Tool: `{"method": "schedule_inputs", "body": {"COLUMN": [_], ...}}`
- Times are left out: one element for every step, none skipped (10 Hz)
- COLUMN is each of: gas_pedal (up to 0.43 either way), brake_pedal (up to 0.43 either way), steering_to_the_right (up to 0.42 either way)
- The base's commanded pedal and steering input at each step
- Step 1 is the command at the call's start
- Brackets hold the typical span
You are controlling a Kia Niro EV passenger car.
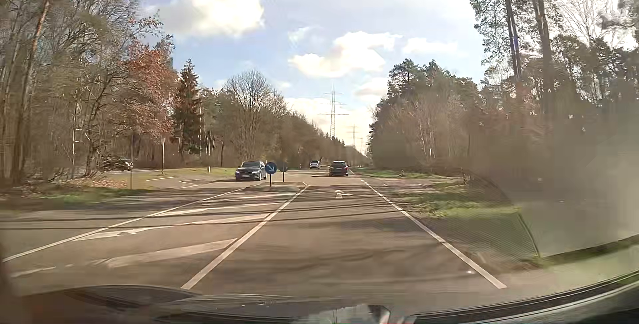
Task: Follow the waypoints while adhering to traffic rules and regulations
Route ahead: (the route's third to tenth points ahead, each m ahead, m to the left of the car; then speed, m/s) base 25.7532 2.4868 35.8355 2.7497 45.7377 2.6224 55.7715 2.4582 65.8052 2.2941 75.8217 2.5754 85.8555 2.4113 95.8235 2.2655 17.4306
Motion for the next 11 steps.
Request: {"method": "schedule_inputs", "body": {"gas_pedal": [0.197, 0.197, 0.197, 0.197, 0.197, 0.197, 0.197, 0.197, 0.197, 0.197, 0.197], "brake_pedal": [0.0, 0.0, 0.0, 0.0, 0.0, 0.0, 0.0, 0.0, 0.0, 0.0, 0.0], "steering_to_the_right": [0.0, 0.0, 0.0, 0.0, 0.0, 0.0, 0.0, 0.001, 0.001, 0.001, 0.001]}}
